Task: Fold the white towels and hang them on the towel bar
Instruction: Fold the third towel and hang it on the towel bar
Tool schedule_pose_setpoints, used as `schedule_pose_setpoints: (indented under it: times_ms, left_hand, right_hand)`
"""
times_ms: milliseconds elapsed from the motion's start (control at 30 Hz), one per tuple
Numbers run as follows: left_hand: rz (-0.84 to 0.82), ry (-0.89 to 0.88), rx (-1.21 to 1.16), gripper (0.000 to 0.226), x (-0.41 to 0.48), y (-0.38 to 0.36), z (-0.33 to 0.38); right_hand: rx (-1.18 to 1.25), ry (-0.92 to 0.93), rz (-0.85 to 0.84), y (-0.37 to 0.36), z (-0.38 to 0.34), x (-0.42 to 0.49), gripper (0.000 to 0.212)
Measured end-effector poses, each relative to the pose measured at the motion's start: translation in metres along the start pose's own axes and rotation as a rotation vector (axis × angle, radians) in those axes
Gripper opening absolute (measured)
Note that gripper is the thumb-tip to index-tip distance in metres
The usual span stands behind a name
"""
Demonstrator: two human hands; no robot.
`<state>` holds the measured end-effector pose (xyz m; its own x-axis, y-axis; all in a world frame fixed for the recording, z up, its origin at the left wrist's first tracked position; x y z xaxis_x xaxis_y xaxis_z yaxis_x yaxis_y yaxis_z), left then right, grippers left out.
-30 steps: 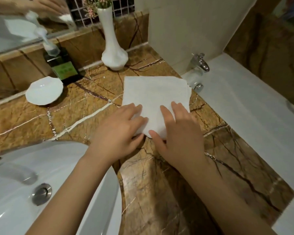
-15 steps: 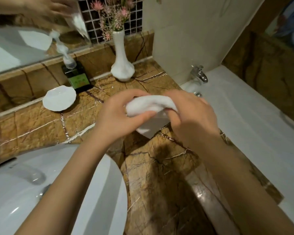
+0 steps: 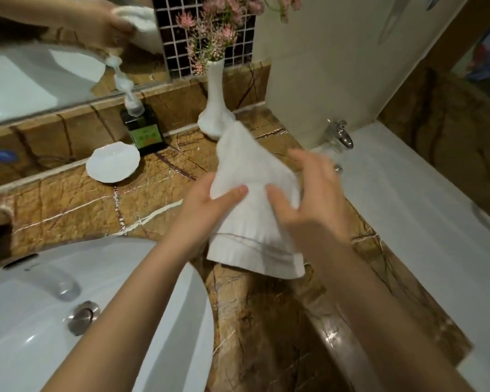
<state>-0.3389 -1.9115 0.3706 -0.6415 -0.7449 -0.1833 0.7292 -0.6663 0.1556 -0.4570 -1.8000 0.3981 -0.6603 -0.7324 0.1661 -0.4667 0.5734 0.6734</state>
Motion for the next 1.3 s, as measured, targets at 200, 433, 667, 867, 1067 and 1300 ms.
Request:
schedule_pose_setpoints:
  times_ms: [200,433,667,867,1067,1300]
  left_hand:
    - [-0.105,0.046,-0.198,0.05,-0.009,-0.006,0.025]
    - [0.044,0.021,0.194,0.024,-0.033,0.027,0.036]
    - [0.031,0.176,0.17,0.042,-0.091,0.097,0.034]
    - [-0.098,0.206,0.131,0.051,-0.146,0.132,0.027]
    - [-0.107,0.248,0.083,0.053,-0.203,0.15,0.012]
    - [-0.167,0.414,0.154,0.029,-0.284,0.163,-0.017]
  right_hand:
    - [0.139,-0.012,-0.172,-0.03,-0.021,-0.029,0.115]
    - [0.794,-0.307,-0.242,-0.001,-0.014,-0.013,0.034]
    - [0.823,-0.445,-0.325,0.033,-0.011,-0.022,0.032]
    - [0.774,-0.493,-0.508,0.041,-0.03,-0.048,0.031]
    - [0.696,-0.521,-0.618,0.041,-0.046,-0.085,0.024]
    - [0.52,-0.621,-0.767,0.025,-0.05,-0.148,0.023]
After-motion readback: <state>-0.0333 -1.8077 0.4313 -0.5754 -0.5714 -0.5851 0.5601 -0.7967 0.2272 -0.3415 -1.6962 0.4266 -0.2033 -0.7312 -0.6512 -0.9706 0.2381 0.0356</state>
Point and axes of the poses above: each hand's wrist, its own x-axis towards the middle knuckle, its own y-axis out of the back of the hand, z = x × y, the point moved 1 cm from there along x, towards the middle knuckle, and after that the axes turned 7 degrees about x, right-handed, at the moved point
